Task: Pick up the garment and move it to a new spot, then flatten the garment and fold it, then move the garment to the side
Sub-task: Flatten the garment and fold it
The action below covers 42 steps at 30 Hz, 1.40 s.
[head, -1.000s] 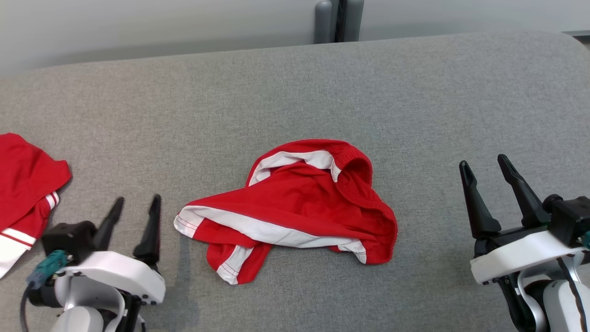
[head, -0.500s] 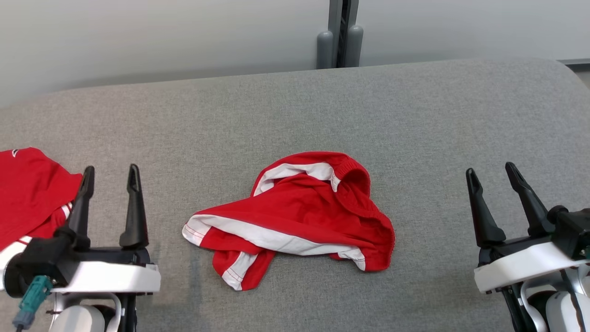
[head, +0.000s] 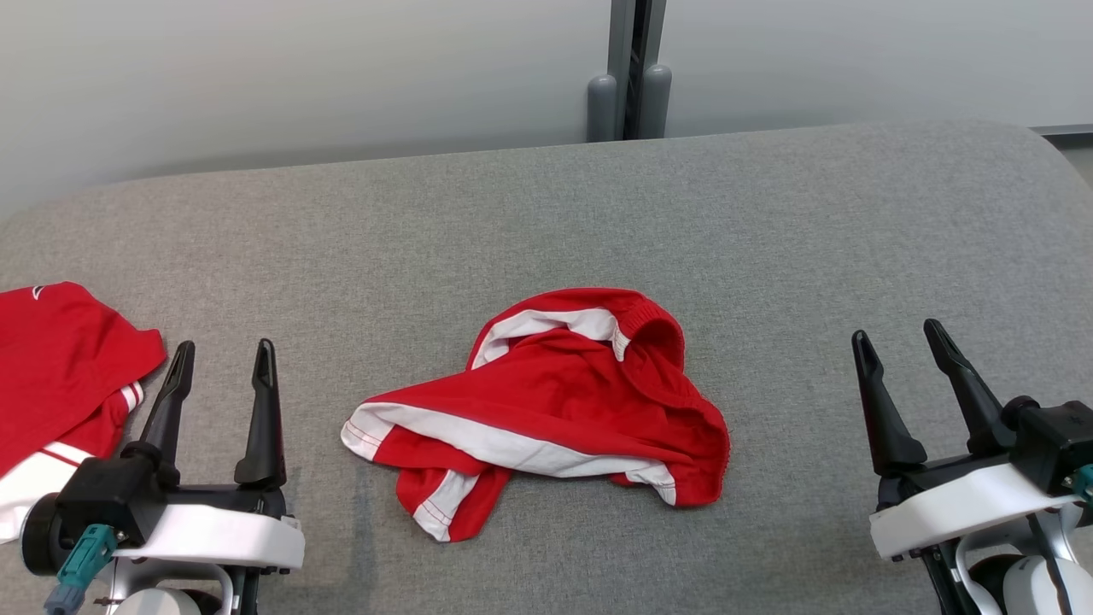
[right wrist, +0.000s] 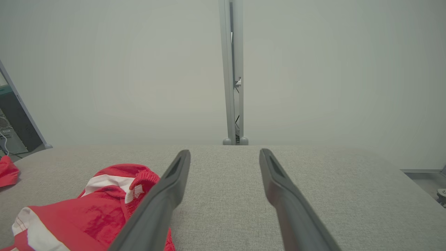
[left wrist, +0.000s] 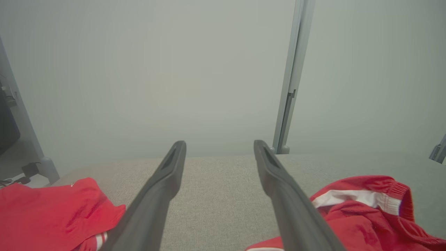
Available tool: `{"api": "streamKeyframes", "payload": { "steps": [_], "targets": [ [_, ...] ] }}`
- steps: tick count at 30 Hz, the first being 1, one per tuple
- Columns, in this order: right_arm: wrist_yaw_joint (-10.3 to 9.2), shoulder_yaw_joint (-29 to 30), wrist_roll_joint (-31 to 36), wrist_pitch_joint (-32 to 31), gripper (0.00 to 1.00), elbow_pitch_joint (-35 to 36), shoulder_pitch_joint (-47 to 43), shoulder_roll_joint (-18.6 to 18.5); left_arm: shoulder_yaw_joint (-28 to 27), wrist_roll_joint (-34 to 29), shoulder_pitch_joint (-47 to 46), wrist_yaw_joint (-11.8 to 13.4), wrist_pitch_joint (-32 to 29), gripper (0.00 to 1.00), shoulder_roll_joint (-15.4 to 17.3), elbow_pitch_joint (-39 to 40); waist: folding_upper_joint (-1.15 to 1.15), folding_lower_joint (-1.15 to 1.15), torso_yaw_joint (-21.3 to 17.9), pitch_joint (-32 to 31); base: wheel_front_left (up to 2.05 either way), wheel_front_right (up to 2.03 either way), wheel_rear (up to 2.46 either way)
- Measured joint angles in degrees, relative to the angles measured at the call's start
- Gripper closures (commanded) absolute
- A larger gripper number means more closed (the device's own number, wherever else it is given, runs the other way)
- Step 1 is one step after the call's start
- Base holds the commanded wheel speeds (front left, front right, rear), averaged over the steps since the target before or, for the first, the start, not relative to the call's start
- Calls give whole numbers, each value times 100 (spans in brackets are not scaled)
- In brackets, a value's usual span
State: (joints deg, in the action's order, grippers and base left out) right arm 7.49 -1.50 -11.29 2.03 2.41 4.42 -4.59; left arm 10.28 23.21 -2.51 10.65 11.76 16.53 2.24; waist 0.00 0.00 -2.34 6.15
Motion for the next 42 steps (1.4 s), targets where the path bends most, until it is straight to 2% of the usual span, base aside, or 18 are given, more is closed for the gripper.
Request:
{"api": "streamKeyframes", "payload": {
  "steps": [9,15,28,31,38,39,41,42],
  "targets": [
    [0,-24,-16,-4,0,-32,6,3,33,0,-4,7,-65,0,49,-16,0,0,16,-8,0,0,0],
    [0,-243,-226,-225,0,-318,-102,4,74,0,-9,10,-99,0,55,-11,0,0,48,14,0,0,0],
    [0,-1595,-1326,-866,0,-1165,-737,-141,190,41,-90,7,-113,0,11,-85,0,0,195,158,0,0,0],
    [0,-1844,-1575,-843,0,-1317,-652,-168,199,42,-103,8,-114,0,10,-94,0,0,195,186,0,0,0],
    [0,-2307,-2256,-300,0,-1848,34,-200,249,41,-187,9,-116,0,16,-115,0,0,216,260,0,0,0],
    [0,-2341,-2353,-188,36,-1901,116,-203,254,41,-196,9,-116,0,18,-120,0,0,222,268,0,0,0],
    [0,-2402,-2487,-2,85,-1993,280,-250,260,42,-219,9,-115,0,15,-129,0,0,230,278,0,0,0],
    [0,-2446,-2565,77,100,-2013,339,-293,266,42,-222,9,-114,0,14,-136,0,0,233,280,0,0,0]
  ]
}}
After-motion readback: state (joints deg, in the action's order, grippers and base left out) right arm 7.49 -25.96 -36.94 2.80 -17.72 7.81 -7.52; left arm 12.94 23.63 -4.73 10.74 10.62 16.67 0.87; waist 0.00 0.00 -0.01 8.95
